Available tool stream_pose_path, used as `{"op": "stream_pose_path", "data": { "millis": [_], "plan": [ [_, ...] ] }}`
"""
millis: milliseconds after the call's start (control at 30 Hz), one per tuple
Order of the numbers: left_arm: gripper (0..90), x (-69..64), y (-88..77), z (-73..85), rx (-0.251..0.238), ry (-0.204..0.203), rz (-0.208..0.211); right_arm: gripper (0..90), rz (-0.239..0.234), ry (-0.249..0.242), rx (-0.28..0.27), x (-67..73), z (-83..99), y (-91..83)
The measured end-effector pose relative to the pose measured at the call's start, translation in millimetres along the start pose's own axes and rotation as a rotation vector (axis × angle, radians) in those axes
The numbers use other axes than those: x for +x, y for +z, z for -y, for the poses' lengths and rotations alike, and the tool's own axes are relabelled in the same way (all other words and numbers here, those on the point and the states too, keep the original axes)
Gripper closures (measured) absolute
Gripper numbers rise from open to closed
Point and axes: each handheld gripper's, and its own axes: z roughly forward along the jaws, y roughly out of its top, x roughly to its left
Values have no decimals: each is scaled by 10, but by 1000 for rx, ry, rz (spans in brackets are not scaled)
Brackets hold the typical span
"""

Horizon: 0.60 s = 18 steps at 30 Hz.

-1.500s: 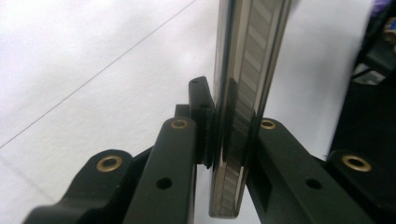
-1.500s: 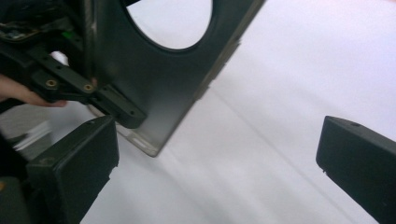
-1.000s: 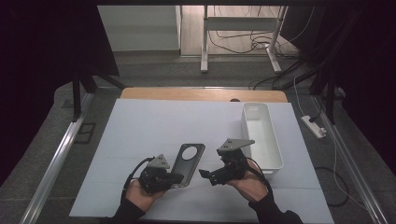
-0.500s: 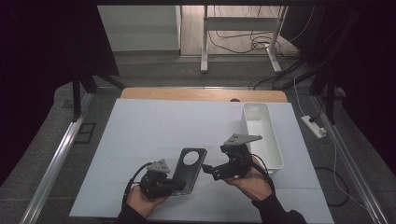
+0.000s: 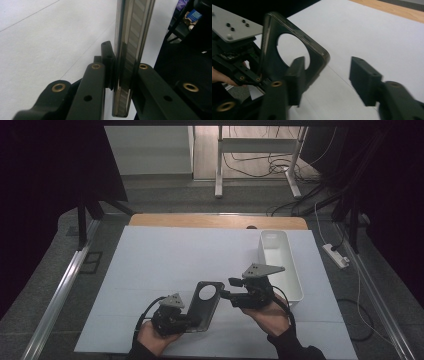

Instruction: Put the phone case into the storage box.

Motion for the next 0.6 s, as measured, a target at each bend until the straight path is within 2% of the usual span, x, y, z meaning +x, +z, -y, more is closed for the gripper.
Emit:
{"op": "stream_pose_path", "data": {
  "millis": [100,233,433,600],
  "plan": [
    [849,-1,2,-1,-7,0,9,588,-2,-17,-15,32,2,2],
    [849,-10,13,-3,-2,8,19,657,-6,-25,-29,45,6,4],
    [849,-16,29,-4,-13,5,37,730,-17,-21,-49,41,6,-12],
    [849,-8,33,-1,-21,-1,57,772,-8,-29,-49,43,7,-15]
  ]
}}
